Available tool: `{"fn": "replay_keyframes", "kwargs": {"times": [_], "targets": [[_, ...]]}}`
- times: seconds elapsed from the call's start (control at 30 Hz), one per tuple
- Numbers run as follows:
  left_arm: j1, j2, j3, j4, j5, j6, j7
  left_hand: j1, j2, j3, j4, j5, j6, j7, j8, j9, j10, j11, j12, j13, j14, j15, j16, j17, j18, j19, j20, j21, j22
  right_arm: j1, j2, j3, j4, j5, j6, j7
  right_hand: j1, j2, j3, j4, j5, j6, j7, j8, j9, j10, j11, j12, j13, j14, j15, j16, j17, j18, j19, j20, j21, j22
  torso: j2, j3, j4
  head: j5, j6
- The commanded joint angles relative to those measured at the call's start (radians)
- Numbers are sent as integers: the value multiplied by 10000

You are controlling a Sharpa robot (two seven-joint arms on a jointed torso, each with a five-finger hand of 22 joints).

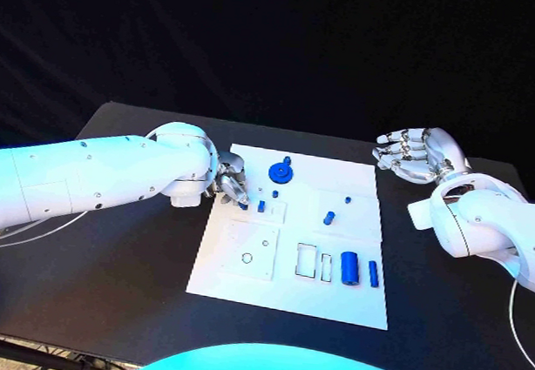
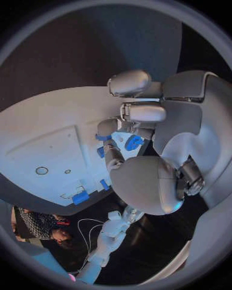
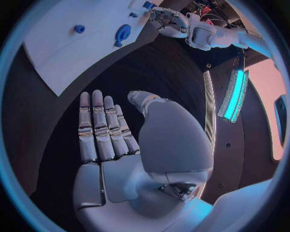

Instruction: Assemble the parts on the task board

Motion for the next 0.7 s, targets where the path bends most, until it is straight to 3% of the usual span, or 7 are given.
{"fn": "replay_keyframes", "kwargs": {"times": [0.03,0.57,0.7], "targets": [[-122,-69,-43,150,-90,-341,-42,1,62,1469,-1506,64,357,-276,19,-10,23,-18,-26,-18,815,-72,27,1827,-166,117,-1,65,41,-8,0,2,8,-61,116,136,-92,-18,0,-43,30,-37,396,-49,-10,-14,29,-8,-8,46,15,-54,-12,46,57,10,-42,-12,-3,-3,2,0,1],[-312,-549,6,818,-134,-1572,126,22,67,1487,-1533,80,366,-284,25,-15,52,-27,-3,24,822,-80,40,1855,-183,169,-7,111,124,-29,-39,2,25,-61,110,157,-122,-19,23,-67,50,-35,399,-48,-18,-20,32,-5,-8,62,18,-87,-33,45,73,12,-41,-109,9,-31,9,-20,-6],[-337,-641,13,951,-163,-2065,271,22,67,1489,-1534,80,370,-285,27,-16,60,-28,4,36,819,-82,35,1843,-184,174,-8,116,132,-32,-43,2,26,-61,106,165,-122,-19,23,-67,50,-35,399,-48,-18,-20,32,-5,-8,62,18,-87,-33,45,73,12,-41,-109,5,-18,12,-17,-15]]}}
